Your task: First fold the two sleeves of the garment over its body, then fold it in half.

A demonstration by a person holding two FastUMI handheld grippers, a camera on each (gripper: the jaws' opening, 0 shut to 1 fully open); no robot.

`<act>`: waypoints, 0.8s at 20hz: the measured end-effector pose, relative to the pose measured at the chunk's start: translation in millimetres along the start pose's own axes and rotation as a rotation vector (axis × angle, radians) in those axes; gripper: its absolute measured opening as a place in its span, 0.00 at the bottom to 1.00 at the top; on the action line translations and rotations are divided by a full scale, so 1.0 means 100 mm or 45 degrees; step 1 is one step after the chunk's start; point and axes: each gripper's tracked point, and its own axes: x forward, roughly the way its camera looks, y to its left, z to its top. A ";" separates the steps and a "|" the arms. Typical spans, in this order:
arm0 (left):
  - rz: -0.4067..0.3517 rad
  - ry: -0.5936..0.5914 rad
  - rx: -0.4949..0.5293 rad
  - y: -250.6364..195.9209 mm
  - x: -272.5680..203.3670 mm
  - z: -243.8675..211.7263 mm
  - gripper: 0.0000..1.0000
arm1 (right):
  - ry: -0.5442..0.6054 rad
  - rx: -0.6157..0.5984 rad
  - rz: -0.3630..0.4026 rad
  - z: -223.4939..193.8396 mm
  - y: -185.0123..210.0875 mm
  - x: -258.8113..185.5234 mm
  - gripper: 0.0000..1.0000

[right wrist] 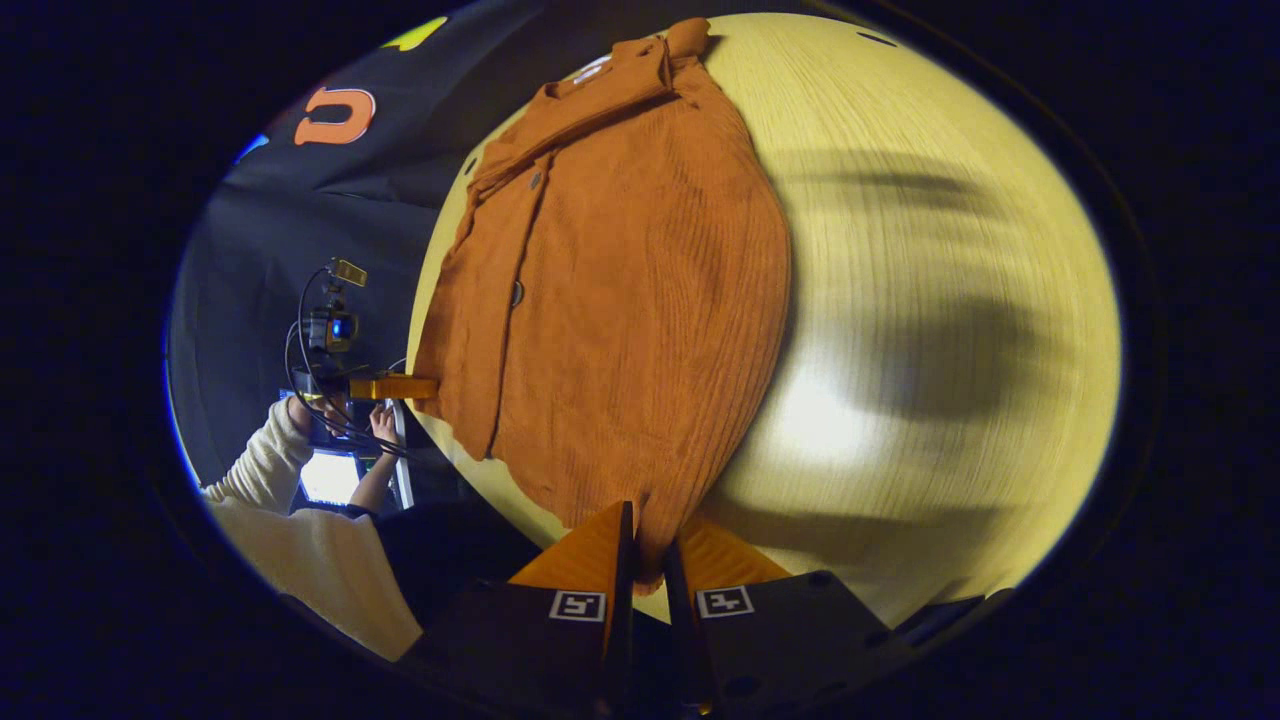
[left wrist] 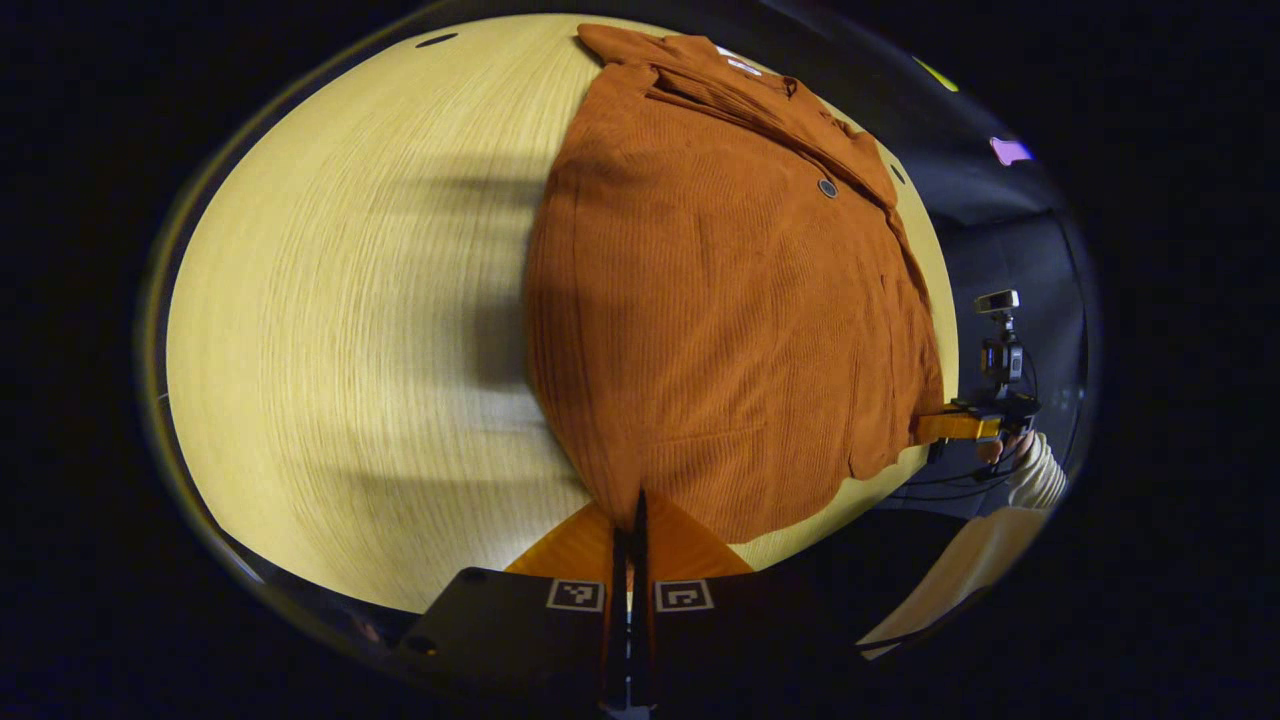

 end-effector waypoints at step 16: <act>0.040 -0.475 0.489 -0.79 -1.36 1.71 0.05 | -0.428 -0.215 0.080 1.45 1.30 -1.33 0.04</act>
